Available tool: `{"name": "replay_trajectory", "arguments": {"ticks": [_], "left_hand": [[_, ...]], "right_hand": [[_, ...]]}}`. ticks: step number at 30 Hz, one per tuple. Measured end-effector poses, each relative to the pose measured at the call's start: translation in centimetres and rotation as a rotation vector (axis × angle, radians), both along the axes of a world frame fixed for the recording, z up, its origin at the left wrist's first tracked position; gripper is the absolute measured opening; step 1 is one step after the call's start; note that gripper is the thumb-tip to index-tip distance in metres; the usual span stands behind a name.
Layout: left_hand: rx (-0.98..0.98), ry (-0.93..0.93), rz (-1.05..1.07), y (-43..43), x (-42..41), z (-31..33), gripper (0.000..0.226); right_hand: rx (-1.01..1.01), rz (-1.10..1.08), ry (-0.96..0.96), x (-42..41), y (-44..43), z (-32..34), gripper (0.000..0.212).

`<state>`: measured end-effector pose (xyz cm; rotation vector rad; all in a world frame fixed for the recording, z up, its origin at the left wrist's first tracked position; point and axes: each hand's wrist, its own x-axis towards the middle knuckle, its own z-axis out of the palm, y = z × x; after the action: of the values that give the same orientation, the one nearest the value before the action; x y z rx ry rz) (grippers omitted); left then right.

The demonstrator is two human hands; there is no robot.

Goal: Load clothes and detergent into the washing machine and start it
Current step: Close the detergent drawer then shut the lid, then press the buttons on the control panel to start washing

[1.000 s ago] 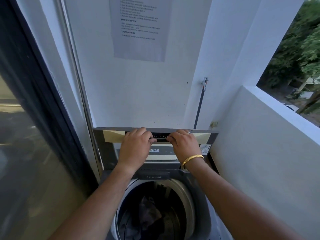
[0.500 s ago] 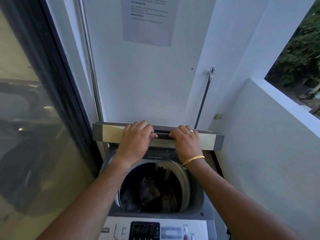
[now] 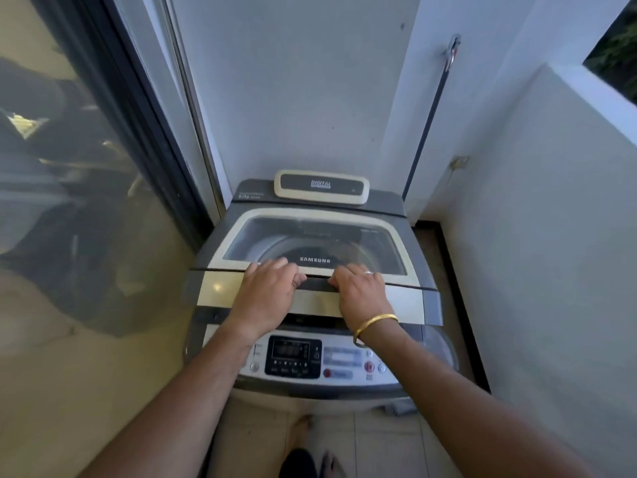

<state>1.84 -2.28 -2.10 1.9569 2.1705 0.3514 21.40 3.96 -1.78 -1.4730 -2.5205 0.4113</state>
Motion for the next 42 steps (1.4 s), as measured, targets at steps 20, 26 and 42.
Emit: {"name": "replay_trajectory", "arguments": {"ticks": [20, 26, 42], "left_hand": [[0.074, -0.06, -0.077, -0.2, -0.4, -9.1, 0.031], [0.248, -0.024, -0.061, -0.5, -0.8, -10.8, 0.025], [0.512, -0.238, 0.125, -6.1, -5.9, -12.3, 0.023]], "right_hand": [[-0.052, -0.071, -0.022, -1.1, -0.1, -8.1, 0.029], [0.007, -0.084, 0.228, -0.2, 0.4, -9.2, 0.015], [0.242, -0.316, 0.353, 10.6, -10.4, -12.9, 0.017]]}}
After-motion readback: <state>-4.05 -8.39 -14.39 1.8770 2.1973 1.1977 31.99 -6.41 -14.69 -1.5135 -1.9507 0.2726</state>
